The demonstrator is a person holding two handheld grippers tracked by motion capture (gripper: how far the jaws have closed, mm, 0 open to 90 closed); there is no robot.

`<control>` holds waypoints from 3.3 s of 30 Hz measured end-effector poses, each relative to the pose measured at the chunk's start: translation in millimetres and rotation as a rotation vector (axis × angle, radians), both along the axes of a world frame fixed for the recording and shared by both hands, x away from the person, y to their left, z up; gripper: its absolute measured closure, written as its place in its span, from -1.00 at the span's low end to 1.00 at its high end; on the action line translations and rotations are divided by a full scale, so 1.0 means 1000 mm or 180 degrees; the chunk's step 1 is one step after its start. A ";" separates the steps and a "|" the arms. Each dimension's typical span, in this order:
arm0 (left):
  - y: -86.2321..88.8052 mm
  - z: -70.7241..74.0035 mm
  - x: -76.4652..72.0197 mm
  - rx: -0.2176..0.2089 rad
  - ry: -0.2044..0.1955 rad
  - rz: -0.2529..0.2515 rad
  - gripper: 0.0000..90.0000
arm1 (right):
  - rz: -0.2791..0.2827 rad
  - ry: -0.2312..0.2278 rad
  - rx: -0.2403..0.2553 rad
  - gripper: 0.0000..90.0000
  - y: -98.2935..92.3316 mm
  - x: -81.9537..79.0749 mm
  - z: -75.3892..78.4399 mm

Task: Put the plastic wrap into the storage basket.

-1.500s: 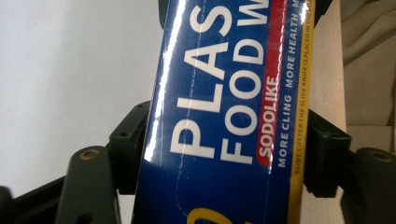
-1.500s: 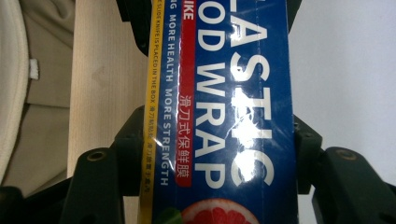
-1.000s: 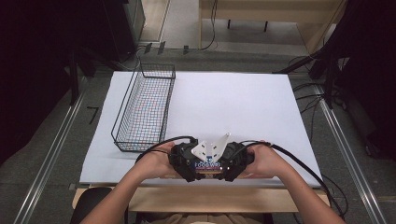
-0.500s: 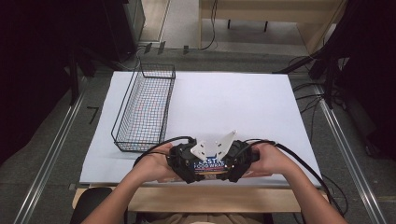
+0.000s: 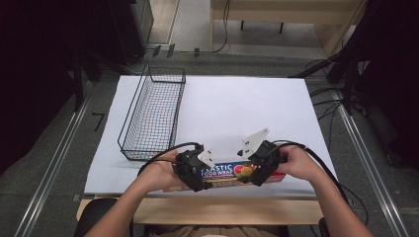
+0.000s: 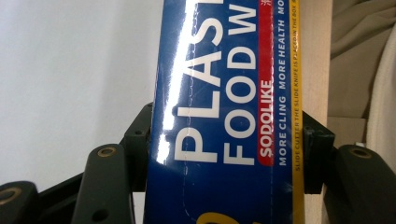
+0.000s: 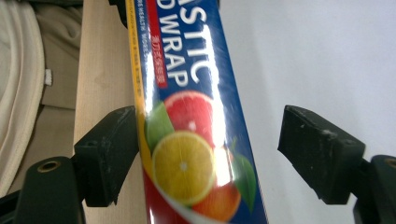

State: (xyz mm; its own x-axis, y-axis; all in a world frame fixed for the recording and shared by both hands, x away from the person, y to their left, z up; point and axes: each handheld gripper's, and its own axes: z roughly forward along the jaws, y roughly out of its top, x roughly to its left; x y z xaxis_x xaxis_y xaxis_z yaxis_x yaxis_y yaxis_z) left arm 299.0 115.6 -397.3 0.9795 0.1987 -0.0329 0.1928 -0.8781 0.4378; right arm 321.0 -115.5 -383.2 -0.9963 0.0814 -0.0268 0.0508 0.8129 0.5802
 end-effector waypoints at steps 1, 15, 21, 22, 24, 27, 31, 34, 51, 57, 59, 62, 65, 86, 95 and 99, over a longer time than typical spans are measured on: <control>0.001 0.000 0.001 0.0006 -0.0003 0.0085 -0.10 | -0.0056 -0.0009 0.0017 -0.53 -0.005 0.003 0.002; 0.018 0.005 0.013 -0.0027 0.0018 0.0412 -0.10 | -0.0315 -0.0036 0.0266 -0.53 -0.038 0.014 0.012; 0.022 0.008 0.016 -0.0034 -0.0003 0.0525 -0.10 | -0.0394 -0.0037 0.0337 -0.53 -0.048 0.017 0.013; 0.023 0.008 0.017 -0.0043 0.0002 0.0547 -0.10 | -0.0412 -0.0027 0.0342 -0.53 -0.050 0.018 0.013; 0.025 0.009 0.018 -0.0038 0.0003 0.0587 -0.11 | -0.0455 -0.0060 0.0338 -0.53 -0.056 0.020 0.012; 0.029 0.012 0.019 -0.0031 -0.0011 0.0614 -0.11 | -0.0536 -0.0059 0.0347 -0.53 -0.062 0.022 0.010; 0.033 0.015 0.021 -0.0044 -0.0034 0.0679 -0.11 | -0.0635 -0.0101 0.0408 -0.53 -0.073 0.025 0.009; 0.035 0.016 0.021 -0.0057 -0.0034 0.0695 -0.11 | -0.0697 -0.0122 0.0431 -0.53 -0.077 0.026 0.009; 0.045 0.028 0.023 -0.0147 -0.0064 0.0834 -0.11 | -0.1205 -0.0191 0.0373 -0.54 -0.088 0.047 -0.057; 0.048 0.031 0.025 -0.0186 -0.0011 0.0934 -0.10 | -0.1211 -0.0181 0.0222 -0.54 -0.078 0.048 -0.064; 0.049 0.033 0.026 -0.0215 0.0006 0.0966 -0.10 | -0.1236 -0.0179 0.0193 -0.54 -0.078 0.048 -0.065; 0.051 0.035 0.027 -0.0253 0.0003 0.1008 -0.10 | -0.1310 -0.0149 0.0137 -0.54 -0.080 0.050 -0.066; 0.054 0.037 0.029 -0.0268 0.0008 0.1070 -0.10 | -0.1332 -0.0137 0.0105 -0.54 -0.079 0.051 -0.067; 0.071 0.052 0.057 -0.0345 0.0046 0.1457 -0.10 | -0.1356 -0.0200 0.0091 -0.54 -0.077 0.053 -0.066; 0.079 0.067 0.068 -0.0339 -0.0040 0.1674 -0.10 | -0.1328 -0.0201 0.0092 -0.54 -0.076 0.053 -0.066; 0.085 0.075 0.074 -0.0330 -0.0045 0.1809 -0.10 | -0.1292 -0.0189 0.0093 -0.54 -0.076 0.053 -0.066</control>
